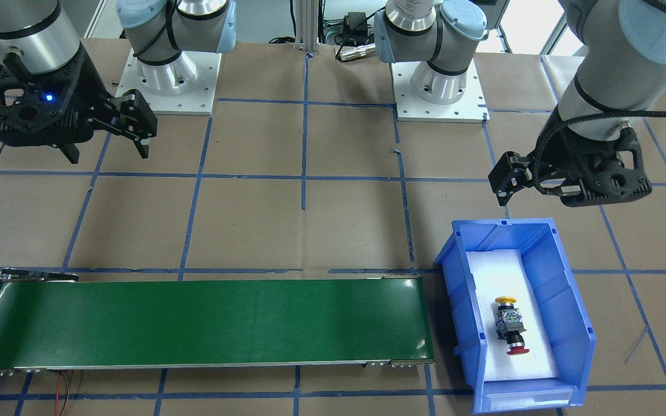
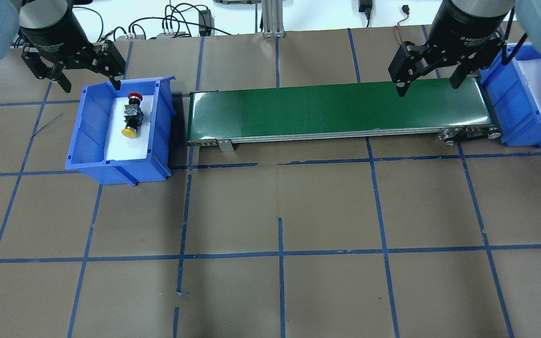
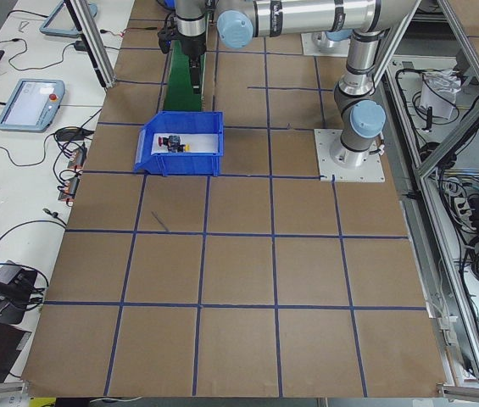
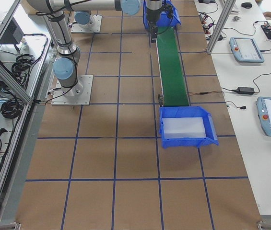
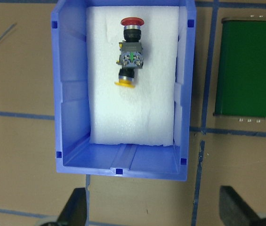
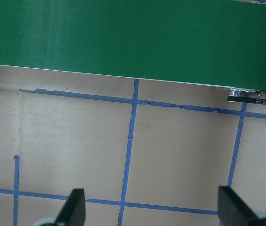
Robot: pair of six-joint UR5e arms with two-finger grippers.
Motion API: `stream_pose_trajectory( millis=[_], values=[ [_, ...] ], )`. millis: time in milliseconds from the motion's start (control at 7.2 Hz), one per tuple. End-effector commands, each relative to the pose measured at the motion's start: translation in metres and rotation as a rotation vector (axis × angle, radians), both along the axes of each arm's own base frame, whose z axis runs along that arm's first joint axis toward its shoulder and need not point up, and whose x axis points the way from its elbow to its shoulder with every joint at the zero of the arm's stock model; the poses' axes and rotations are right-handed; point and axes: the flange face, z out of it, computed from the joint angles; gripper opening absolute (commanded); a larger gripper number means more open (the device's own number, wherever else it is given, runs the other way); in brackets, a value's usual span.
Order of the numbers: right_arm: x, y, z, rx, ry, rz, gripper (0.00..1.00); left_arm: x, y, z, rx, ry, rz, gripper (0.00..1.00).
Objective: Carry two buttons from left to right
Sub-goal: 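Lower the left gripper over the first red push-button switch in the bin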
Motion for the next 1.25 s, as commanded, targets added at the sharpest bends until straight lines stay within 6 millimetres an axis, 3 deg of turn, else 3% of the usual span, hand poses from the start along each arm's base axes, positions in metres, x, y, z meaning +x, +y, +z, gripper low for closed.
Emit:
stream_pose_trajectory(
  millis=[0,417,694,833,1111],
  values=[
    [-0.001,0.001,-0.006,0.011,0.0,-0.003,1.0,0.009,-0.049,-0.062,0.002,0.004,0.005,1.0],
    [0.0,0.001,-0.005,0.009,0.0,-0.001,1.0,0.019,-0.088,-0.084,0.007,0.003,0.002,1.0],
    [-0.001,0.001,-0.006,0.011,0.0,-0.001,1.0,0.063,-0.096,-0.114,0.044,0.037,-0.072,1.0],
    [0.0,0.003,-0.005,0.011,0.0,-0.003,1.0,0.07,-0.1,-0.123,0.046,0.036,-0.115,1.0],
    [-0.001,0.006,-0.009,0.019,-0.001,0.002,1.0,0.066,-0.108,-0.147,0.053,0.045,-0.125,1.0]
  ],
)
